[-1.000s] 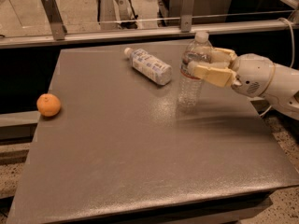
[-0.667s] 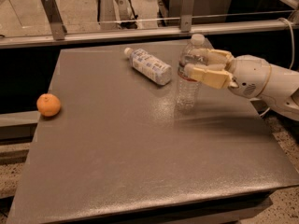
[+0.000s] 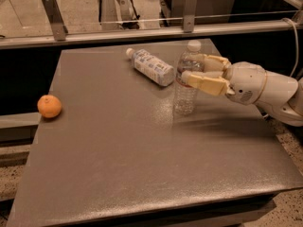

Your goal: Place water bottle upright

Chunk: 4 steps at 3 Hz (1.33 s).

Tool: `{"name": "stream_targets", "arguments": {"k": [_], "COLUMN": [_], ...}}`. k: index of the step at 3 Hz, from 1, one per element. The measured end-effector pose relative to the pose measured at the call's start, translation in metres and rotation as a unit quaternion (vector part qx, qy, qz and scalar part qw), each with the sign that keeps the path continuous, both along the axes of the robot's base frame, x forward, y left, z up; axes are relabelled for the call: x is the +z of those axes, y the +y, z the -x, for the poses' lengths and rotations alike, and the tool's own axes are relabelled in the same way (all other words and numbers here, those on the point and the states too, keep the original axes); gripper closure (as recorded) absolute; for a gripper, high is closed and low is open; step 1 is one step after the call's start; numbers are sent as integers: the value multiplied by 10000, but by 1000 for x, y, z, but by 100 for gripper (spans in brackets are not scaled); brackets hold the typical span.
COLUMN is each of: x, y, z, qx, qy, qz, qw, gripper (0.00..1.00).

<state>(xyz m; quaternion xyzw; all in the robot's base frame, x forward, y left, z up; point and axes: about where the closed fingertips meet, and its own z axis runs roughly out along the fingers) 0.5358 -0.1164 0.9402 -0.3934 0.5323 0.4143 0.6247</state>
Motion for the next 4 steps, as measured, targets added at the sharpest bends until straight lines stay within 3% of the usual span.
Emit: {"name": "stream_targets", "arguments": {"k": [1, 2, 3, 4], "x": [-5, -7, -15, -29], "y": [1, 1, -20, -71], "z": [2, 3, 7, 8], "qx": [30, 31, -89, -460], "qy": [44, 63, 257, 674], "qz": [-9, -2, 157, 399], "qw": [10000, 10000, 9995, 9959], "gripper": [5, 0, 0, 0]}}
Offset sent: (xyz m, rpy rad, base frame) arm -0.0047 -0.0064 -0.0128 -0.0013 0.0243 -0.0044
